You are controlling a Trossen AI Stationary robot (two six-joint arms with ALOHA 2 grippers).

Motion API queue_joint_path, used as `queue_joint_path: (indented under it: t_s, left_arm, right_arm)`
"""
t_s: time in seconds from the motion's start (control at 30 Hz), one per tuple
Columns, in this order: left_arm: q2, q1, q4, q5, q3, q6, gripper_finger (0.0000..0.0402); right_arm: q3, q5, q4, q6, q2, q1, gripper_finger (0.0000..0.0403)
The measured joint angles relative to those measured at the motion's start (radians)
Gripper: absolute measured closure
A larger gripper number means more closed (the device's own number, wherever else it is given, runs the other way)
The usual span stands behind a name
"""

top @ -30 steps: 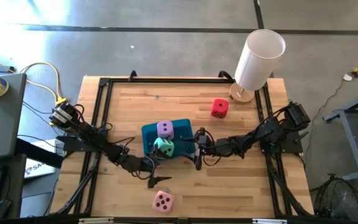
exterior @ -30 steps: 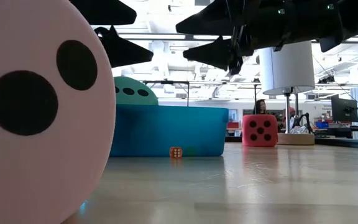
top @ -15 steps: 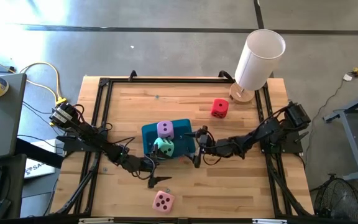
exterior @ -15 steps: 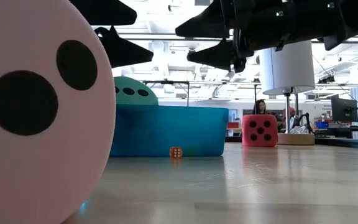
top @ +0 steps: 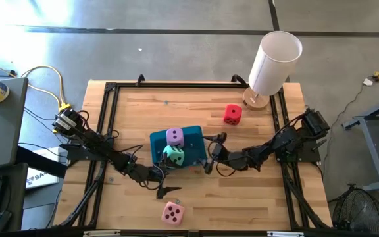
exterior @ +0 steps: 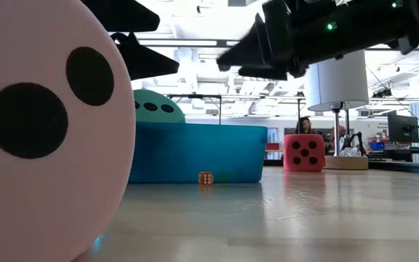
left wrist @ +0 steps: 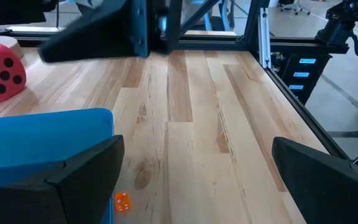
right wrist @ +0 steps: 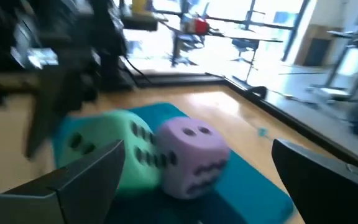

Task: Pick & Place Dice
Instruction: Put the large red dice into the blue bin

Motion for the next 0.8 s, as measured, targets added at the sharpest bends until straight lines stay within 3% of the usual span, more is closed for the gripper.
queue_joint_path:
  t_s: [0.13,0.33,0.47,0.57,0.67,0.8]
  left_arm:
    - [0.000,0.000,-0.001,0.000,0.000,0.000,0.0002]
    - [0.000,0.000,-0.004,0.000,0.000,-0.005,0.0002]
    - [0.000,0.000,-0.004,0.000,0.000,-0.006,0.0002]
    - [0.000,0.000,-0.004,0.000,0.000,-0.009,0.0002]
    - [0.000,0.000,-0.004,0.000,0.000,-0.015,0.0002]
    - [0.000,0.000,-0.004,0.000,0.000,-0.018,0.0002]
  right_arm:
    - [0.012,0.090,-0.162,0.020,-0.049,0.011,0.0005]
    - [0.114,0.115,-0.725,0.251,-0.177,0.004,0.0005]
    - [0.211,0.043,-1.145,0.468,-0.243,-0.042,0.0005]
    - [0.282,-0.081,-1.403,0.594,-0.285,-0.104,0.0005]
    - [0.326,-0.202,-1.567,0.638,-0.312,-0.187,0.0005]
    - [0.345,-0.268,-1.649,0.609,-0.343,-0.297,0.0005]
